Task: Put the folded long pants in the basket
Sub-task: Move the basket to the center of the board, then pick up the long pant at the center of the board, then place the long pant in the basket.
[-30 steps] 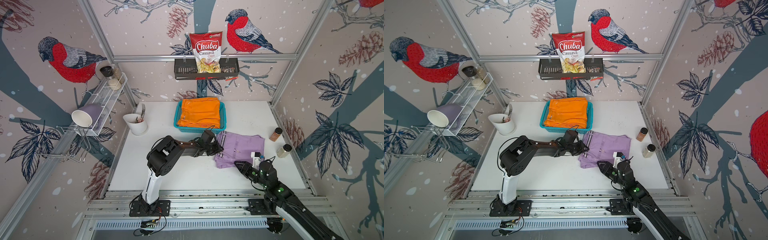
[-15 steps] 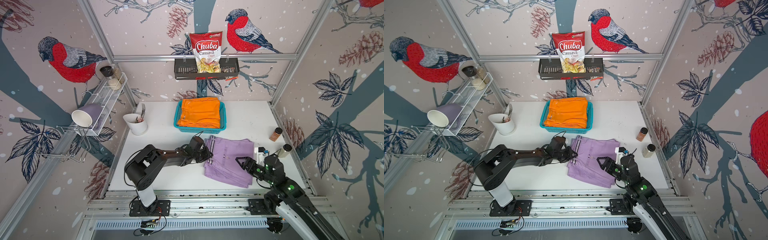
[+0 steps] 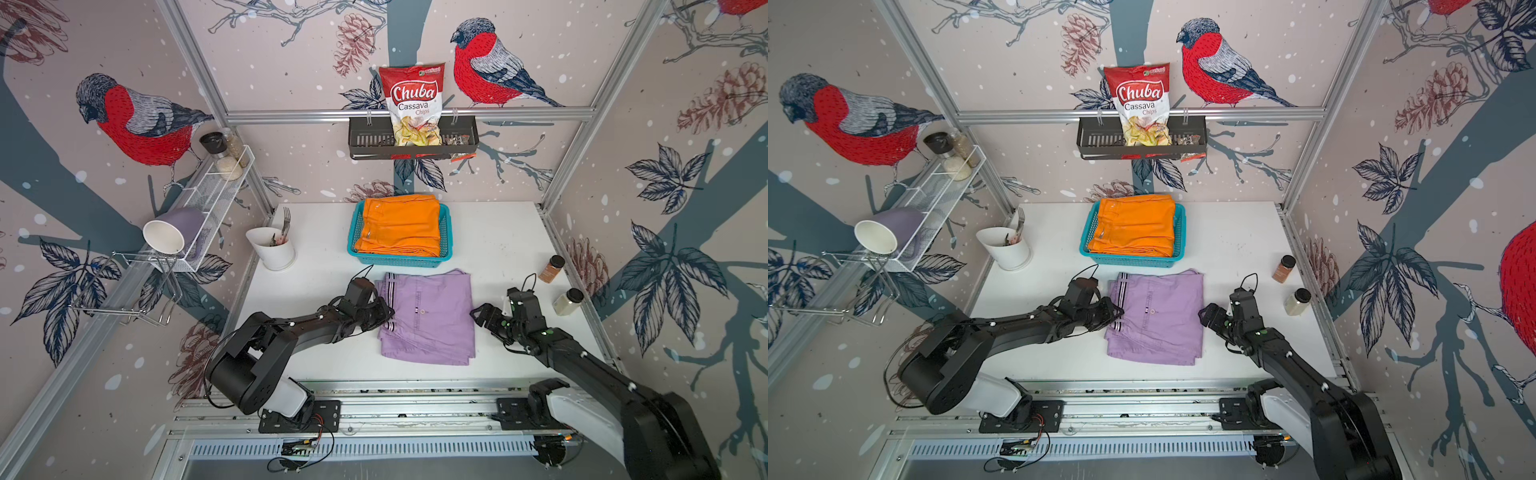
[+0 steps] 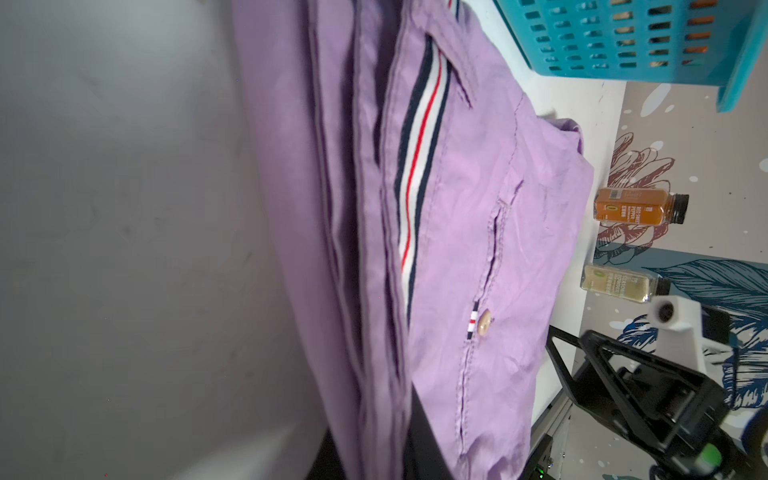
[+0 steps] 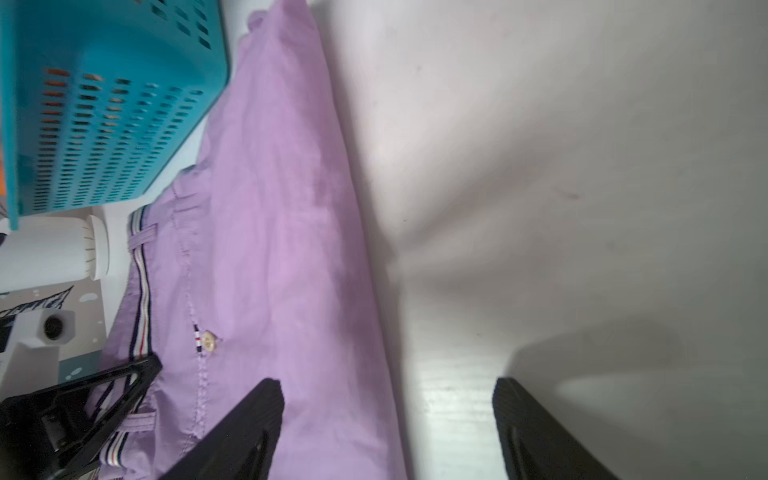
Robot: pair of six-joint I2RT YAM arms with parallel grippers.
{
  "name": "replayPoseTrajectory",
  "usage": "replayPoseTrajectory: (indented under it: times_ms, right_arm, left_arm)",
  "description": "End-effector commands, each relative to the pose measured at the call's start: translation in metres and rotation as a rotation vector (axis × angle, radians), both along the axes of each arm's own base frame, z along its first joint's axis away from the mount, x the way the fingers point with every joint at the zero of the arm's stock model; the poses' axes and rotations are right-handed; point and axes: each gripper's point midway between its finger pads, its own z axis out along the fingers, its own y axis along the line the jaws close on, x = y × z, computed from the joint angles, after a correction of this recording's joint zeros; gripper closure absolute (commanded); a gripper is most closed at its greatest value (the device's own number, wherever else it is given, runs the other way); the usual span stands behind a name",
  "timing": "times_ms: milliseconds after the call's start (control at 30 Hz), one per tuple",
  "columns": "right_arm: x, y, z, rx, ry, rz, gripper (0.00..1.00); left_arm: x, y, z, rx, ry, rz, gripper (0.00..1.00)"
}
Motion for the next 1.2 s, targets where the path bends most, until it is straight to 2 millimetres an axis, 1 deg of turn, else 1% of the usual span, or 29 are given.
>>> replayPoseTrajectory:
  times_ms: [0,67,133,200,233,333,400,467,533,633,667,733,833,867,900,1000,1067,1100,1133,1167]
  right_arm:
    - [0.009,0.021,-0.006,0.037,-0.003,0.107,0.17]
    - [0.011,0.028,-0.017,0.044,0.032,0.127,0.21]
    - [0.015,0.032,-0.022,0.039,0.040,0.136,0.30]
    - [0.021,0.033,-0.021,0.029,0.034,0.129,0.46]
    - [0.021,0.033,-0.019,0.027,0.030,0.130,0.56]
    - [0.022,0.037,-0.010,0.023,-0.002,0.137,0.80]
    - [0.019,0.043,-0.002,0.027,-0.023,0.153,0.92]
    - [0.017,0.051,0.007,0.008,-0.047,0.171,1.00]
    - [0.015,0.057,0.020,-0.029,-0.078,0.183,1.00]
    - [0.013,0.066,0.050,-0.047,-0.147,0.188,1.00]
    - [0.012,0.069,0.062,-0.046,-0.170,0.187,1.00]
    - [0.010,0.073,0.084,-0.045,-0.209,0.188,1.00]
    - [0.013,0.080,0.129,-0.036,-0.289,0.188,1.00]
    - [0.016,0.082,0.145,-0.033,-0.311,0.185,1.00]
    - [0.020,0.083,0.162,-0.028,-0.334,0.181,1.00]
    - [0.035,0.089,0.207,-0.009,-0.396,0.166,1.00]
    - [0.049,0.094,0.232,0.008,-0.423,0.168,1.00]
    - [0.058,0.096,0.241,0.011,-0.428,0.167,1.00]
    - [0.066,0.097,0.249,0.013,-0.435,0.162,1.00]
    - [0.075,0.099,0.254,0.013,-0.438,0.160,1.00]
  left_arm:
    - [-0.004,0.003,-0.001,0.014,-0.002,-0.030,1.00]
    - [-0.004,0.005,-0.001,0.013,-0.002,-0.031,1.00]
    - [-0.005,0.006,-0.002,0.014,0.000,-0.035,1.00]
    - [-0.005,0.007,-0.004,0.014,0.005,-0.035,1.00]
    - [-0.005,0.007,-0.004,0.012,0.006,-0.034,1.00]
    - [-0.003,0.008,-0.004,0.011,0.011,-0.033,1.00]
    - [-0.002,0.008,-0.001,0.008,0.004,-0.032,1.00]
    - [-0.002,0.008,0.005,-0.004,-0.010,-0.029,1.00]
    - [-0.002,0.010,0.016,-0.014,-0.030,-0.019,1.00]
    - [-0.004,0.016,0.041,-0.018,-0.077,-0.002,1.00]
    - [-0.005,0.018,0.052,-0.020,-0.097,0.003,1.00]
    - [-0.007,0.023,0.077,-0.030,-0.147,0.017,1.00]
    - [-0.006,0.033,0.124,-0.040,-0.246,0.051,1.00]
    - [-0.004,0.035,0.142,-0.046,-0.289,0.065,1.00]
    - [-0.002,0.036,0.162,-0.059,-0.333,0.063,1.00]
    - [0.008,0.034,0.206,-0.078,-0.402,0.034,1.00]
    - [0.019,0.030,0.221,-0.112,-0.395,0.006,1.00]
    - [0.027,0.030,0.227,-0.133,-0.383,0.000,1.00]
    - [0.036,0.032,0.230,-0.142,-0.374,0.005,1.00]
    - [0.046,0.035,0.226,-0.149,-0.351,0.017,1.00]
